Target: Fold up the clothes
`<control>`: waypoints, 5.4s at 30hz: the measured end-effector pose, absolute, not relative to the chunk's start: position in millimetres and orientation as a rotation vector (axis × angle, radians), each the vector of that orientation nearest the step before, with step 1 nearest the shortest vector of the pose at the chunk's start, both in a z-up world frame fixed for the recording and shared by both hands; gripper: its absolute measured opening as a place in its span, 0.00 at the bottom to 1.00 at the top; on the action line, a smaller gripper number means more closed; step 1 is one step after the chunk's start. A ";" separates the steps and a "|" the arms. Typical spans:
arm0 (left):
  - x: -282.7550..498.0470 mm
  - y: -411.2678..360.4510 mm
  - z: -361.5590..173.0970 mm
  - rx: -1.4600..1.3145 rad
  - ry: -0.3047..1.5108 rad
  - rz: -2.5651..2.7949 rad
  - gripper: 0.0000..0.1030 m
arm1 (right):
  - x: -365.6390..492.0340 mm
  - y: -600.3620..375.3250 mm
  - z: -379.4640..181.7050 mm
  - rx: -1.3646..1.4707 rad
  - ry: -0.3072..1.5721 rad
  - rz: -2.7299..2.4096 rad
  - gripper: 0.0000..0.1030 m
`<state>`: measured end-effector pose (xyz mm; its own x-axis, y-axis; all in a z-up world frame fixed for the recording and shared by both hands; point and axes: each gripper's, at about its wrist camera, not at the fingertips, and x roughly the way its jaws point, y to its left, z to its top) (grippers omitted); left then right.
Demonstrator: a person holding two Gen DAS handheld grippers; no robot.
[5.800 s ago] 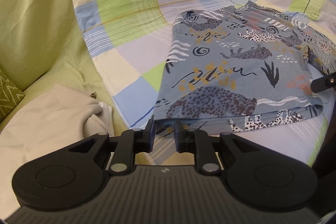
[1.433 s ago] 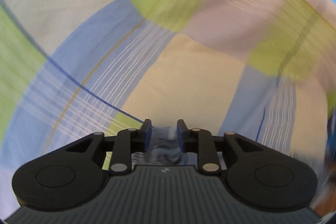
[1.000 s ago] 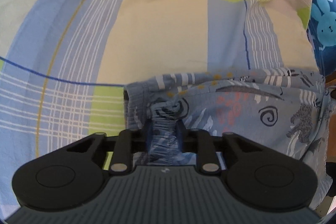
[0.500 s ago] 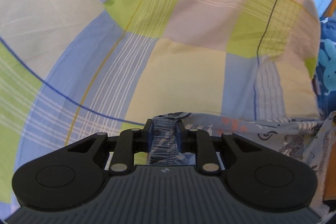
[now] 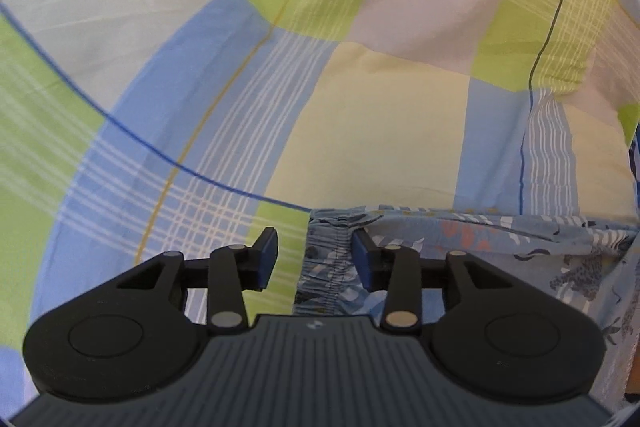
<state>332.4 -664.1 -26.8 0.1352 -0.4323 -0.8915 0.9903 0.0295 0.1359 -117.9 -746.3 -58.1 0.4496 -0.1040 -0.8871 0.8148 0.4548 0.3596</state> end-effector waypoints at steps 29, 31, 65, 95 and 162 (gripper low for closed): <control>230.6 -679.7 -51.1 1.199 0.431 -1.619 0.00 | -57.7 -706.2 -63.2 0.379 1.124 -0.345 0.00; 239.2 -689.6 -47.8 1.135 0.494 -1.582 0.00 | -65.6 -701.5 -62.8 0.414 1.141 -0.343 0.00; 233.8 -654.6 -61.4 1.260 0.390 -1.484 0.11 | -59.2 -712.6 -57.6 0.510 1.090 -0.425 0.17; 145.7 -404.9 -68.3 0.700 0.602 -1.487 0.17 | -8.5 -695.7 -46.0 0.305 0.892 -0.419 0.15; 62.8 -391.7 -110.4 0.512 0.397 -0.815 0.64 | -138.0 -570.4 -59.7 0.360 0.379 -0.058 0.01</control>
<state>62.8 -391.7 -110.4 0.6252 -0.5826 -0.5194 0.7681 0.5774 0.2768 -138.0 -570.4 -59.7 0.9283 0.0113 -0.3716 0.1219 0.9350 0.3330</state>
